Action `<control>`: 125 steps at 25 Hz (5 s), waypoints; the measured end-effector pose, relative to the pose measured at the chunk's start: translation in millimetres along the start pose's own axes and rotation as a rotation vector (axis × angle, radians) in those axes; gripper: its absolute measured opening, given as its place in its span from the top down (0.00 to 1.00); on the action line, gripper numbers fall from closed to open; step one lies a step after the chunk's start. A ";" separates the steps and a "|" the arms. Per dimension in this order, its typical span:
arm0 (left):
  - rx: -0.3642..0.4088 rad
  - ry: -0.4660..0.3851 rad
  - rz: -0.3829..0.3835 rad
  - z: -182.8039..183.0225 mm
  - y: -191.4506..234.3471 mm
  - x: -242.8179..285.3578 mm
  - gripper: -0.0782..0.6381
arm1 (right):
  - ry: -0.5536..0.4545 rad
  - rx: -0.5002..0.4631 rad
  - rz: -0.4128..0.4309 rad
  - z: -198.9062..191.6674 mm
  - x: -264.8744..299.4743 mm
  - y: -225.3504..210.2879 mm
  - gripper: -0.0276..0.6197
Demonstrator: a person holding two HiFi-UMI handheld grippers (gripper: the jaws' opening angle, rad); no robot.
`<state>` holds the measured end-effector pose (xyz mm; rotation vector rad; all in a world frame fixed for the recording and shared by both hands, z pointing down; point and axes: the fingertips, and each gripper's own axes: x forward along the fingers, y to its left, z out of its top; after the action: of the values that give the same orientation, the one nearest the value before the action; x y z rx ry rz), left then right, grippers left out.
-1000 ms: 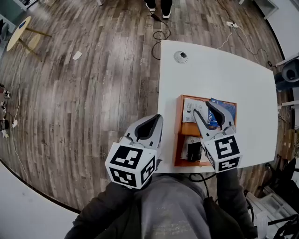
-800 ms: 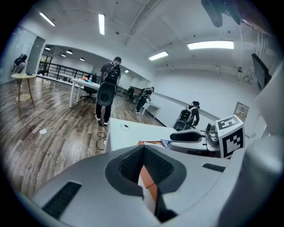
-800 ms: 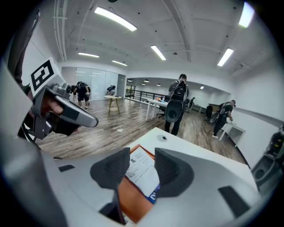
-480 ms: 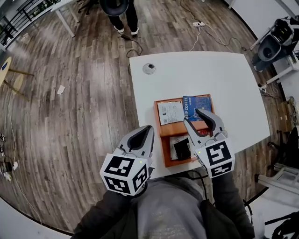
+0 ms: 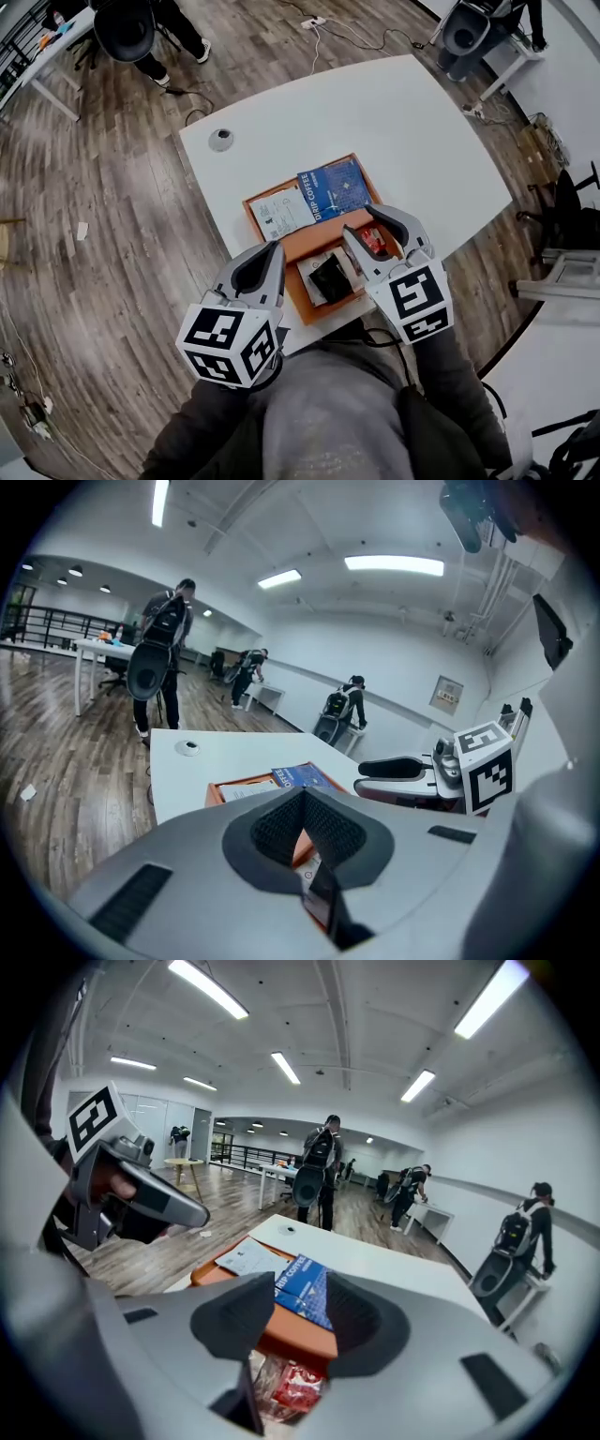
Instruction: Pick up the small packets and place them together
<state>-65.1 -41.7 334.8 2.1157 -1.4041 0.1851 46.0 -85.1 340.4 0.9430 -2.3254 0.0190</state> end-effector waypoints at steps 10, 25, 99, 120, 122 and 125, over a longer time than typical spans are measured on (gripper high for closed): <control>-0.001 0.071 -0.025 -16.9 4.9 14.6 0.90 | 0.181 0.057 0.162 -65.5 5.7 47.5 0.69; -0.046 0.079 0.064 -26.3 22.2 10.8 0.90 | 0.430 -0.126 0.435 -117.7 37.5 101.8 0.55; -0.201 -0.046 0.254 -14.0 85.4 -16.8 0.90 | 0.126 -0.189 0.394 25.5 107.9 69.1 0.73; -0.127 -0.057 0.190 -15.4 62.3 -42.5 0.90 | 0.061 -0.140 0.313 33.4 66.0 78.6 0.64; -0.115 -0.053 0.170 -16.6 54.8 -40.3 0.90 | 0.061 -0.131 0.292 28.8 58.0 74.7 0.64; -0.098 -0.042 0.139 -18.3 42.9 -36.2 0.90 | 0.063 -0.114 0.254 22.6 45.3 65.7 0.64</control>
<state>-114.9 -14.6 351.4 1.9542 -1.5540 0.1247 -32.9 -69.7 361.0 0.5789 -2.3460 0.0194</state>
